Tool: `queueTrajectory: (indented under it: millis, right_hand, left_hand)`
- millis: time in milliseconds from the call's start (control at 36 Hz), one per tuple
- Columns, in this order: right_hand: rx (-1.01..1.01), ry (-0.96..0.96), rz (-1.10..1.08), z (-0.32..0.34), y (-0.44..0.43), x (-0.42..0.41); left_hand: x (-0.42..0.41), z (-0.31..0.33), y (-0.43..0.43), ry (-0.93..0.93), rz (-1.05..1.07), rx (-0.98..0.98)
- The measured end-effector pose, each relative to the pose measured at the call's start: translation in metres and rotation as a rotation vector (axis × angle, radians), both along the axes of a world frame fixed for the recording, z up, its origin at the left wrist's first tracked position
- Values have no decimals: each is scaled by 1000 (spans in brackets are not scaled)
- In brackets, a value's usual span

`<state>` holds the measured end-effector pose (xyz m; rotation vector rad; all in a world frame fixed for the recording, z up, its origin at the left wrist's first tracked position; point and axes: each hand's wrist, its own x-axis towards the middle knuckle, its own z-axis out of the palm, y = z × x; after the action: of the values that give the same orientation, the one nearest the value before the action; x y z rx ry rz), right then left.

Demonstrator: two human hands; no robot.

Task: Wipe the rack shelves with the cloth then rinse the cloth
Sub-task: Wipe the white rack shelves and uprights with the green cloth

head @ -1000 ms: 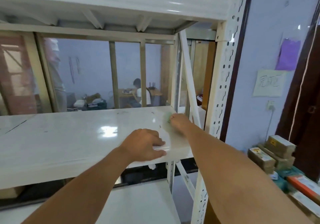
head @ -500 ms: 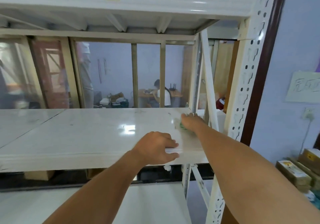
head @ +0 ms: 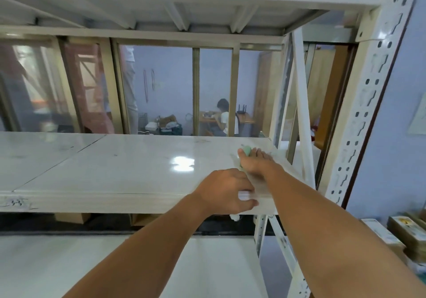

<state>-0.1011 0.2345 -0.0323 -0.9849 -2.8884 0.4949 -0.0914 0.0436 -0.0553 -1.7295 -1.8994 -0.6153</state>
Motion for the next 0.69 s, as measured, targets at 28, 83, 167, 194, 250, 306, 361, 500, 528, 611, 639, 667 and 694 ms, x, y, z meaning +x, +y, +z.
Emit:
queueTrajectory:
  millis: [28, 83, 167, 194, 250, 306, 361, 500, 528, 611, 639, 667, 694]
  right_hand:
    - [2, 3, 3, 0, -5, -3]
    - [15, 2, 18, 0, -17, -9]
    - [36, 8, 58, 2, -42, -19]
    - [46, 11, 70, 2, -53, -23]
    - [63, 16, 84, 1, -74, -33]
    - [69, 15, 98, 0, -98, -46]
    - [69, 15, 120, -1, -121, -59]
    - [69, 28, 154, -3, -170, -91]
    - [68, 33, 162, -3, -179, -95]
    - [77, 43, 187, -3, -209, -110]
    - [79, 43, 194, -3, -218, -115]
    - [80, 43, 200, -4, -228, -121]
    - [78, 46, 206, -4, -239, -127]
  left_hand:
    - [-2, 1, -6, 12, -3, 14]
    - [-11, 1, -23, 41, 1, 35]
    - [-36, 2, -57, 77, 99, 26]
    - [-45, 1, -70, 79, 142, 26]
    - [-59, 1, -97, 72, 209, 33]
    - [-73, 0, -125, 74, 231, 49]
    - [-87, -2, -152, 123, 217, 44]
    - [-117, -2, -216, 271, 219, 0]
    - [-121, -2, -229, 272, 235, -3]
    - [-133, -1, -269, 242, 315, -23]
    - [-137, -1, -281, 227, 343, -30]
    - [-140, -2, -294, 211, 366, -31]
    - [-143, -3, -306, 197, 383, -26]
